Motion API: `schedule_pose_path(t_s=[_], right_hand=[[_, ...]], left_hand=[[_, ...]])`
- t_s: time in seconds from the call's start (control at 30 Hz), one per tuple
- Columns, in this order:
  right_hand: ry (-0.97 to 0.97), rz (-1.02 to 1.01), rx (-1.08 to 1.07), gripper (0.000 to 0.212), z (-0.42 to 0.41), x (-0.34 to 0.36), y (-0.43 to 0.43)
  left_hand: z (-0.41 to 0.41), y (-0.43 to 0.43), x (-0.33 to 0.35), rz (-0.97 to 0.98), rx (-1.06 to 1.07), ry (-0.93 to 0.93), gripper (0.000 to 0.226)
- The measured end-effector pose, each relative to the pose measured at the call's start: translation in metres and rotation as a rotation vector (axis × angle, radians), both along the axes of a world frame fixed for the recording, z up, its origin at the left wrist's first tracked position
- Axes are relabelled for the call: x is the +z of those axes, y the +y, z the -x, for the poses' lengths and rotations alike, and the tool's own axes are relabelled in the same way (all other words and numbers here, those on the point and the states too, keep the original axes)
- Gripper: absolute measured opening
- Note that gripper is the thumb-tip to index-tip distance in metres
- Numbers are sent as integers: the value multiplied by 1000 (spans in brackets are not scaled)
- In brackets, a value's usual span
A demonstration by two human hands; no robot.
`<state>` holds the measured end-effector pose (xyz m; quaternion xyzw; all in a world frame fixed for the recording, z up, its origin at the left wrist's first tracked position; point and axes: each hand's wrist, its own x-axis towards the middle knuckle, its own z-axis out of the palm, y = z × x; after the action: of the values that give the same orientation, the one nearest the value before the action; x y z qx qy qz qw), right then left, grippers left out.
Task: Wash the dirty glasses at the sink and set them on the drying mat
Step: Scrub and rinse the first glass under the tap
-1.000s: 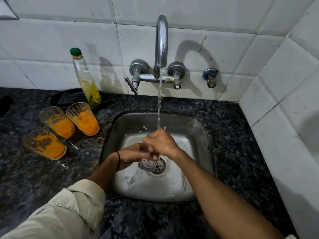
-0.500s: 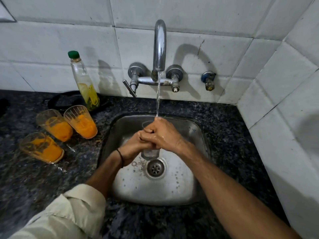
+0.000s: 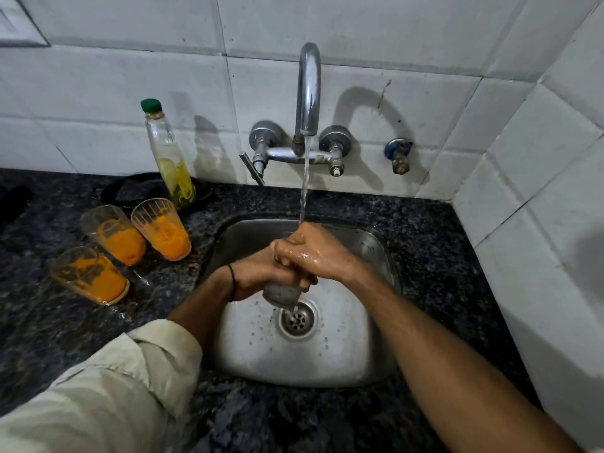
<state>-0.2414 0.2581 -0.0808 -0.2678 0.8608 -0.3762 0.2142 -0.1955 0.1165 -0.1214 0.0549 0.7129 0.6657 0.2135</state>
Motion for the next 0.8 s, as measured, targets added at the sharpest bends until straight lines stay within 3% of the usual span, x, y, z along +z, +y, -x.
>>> schedule_pose_path(t_s=[0.03,0.13,0.2,0.27,0.37,0.4,0.47,0.57,0.6,0.67,0.8], right_hand=[[27,14,-101,40,-2,0,-5],[104,-43,-432,43,-6,-5,-24],[195,-131,-399,44,-5,-7,-29],[278,-215,-237,43,0,-1,-21],[202,-210,71,41,5,16,-3],[155,-161,85,42,4,19,-1],[140,-68,-85,44,1,16,-6],[158,-110,-376,41,-5,6,-28],[182,-149,-388,40,-5,3,-33],[236,-186,-335,40,-2,3,-31],[122,-93,17,42,8,17,-1]], left_hand=[[1,5,1,68,91,19,20],[6,32,-1,524,503,186,16],[3,46,-3,629,644,284,15],[2,40,-7,349,579,182,21],[-4,16,3,-20,223,107,24],[-5,13,7,-38,169,104,21],[-1,20,8,72,302,96,17],[11,42,-3,566,684,193,10],[11,47,-6,611,741,232,11],[11,41,-11,485,690,266,14],[4,7,-1,-25,251,103,21]])
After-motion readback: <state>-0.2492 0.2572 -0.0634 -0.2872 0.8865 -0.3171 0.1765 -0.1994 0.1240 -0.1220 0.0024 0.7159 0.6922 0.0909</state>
